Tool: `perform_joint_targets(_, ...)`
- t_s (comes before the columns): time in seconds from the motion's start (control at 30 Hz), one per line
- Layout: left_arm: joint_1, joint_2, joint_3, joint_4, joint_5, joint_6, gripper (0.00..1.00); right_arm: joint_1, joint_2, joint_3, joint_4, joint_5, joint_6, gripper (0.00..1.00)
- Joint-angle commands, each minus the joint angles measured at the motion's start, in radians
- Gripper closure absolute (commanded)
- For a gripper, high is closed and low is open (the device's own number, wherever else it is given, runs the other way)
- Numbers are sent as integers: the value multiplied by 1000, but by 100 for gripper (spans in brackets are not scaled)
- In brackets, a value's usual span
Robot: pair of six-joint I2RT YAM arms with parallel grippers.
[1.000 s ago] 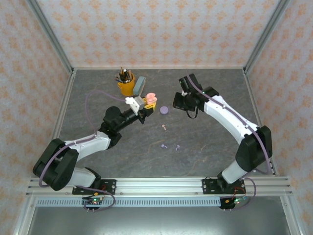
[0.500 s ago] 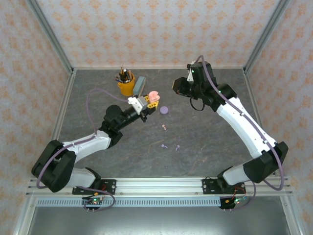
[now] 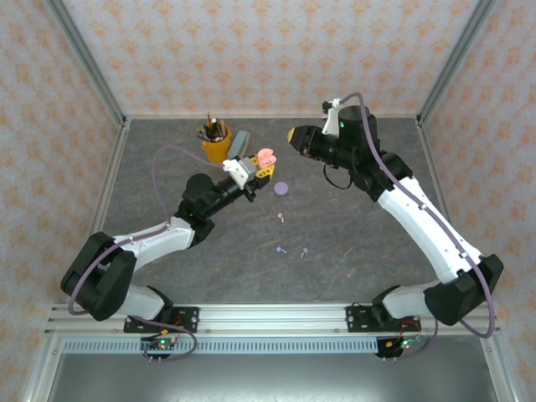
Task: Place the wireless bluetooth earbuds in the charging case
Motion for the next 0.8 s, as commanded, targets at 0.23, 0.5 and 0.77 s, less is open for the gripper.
perform_joint_targets(0.23,-13,17,53,50,-14,-4,100,23,-16,-74,183,-87,63,82)
perform_joint_targets(0.5,-13,20,57,48,-16,-2,100,61,-13,-80,188,-84,58,82)
perform_joint_targets(0.77,-13,16,62,45,-17,-1,100,77,-10,-100,196,-78,63,82)
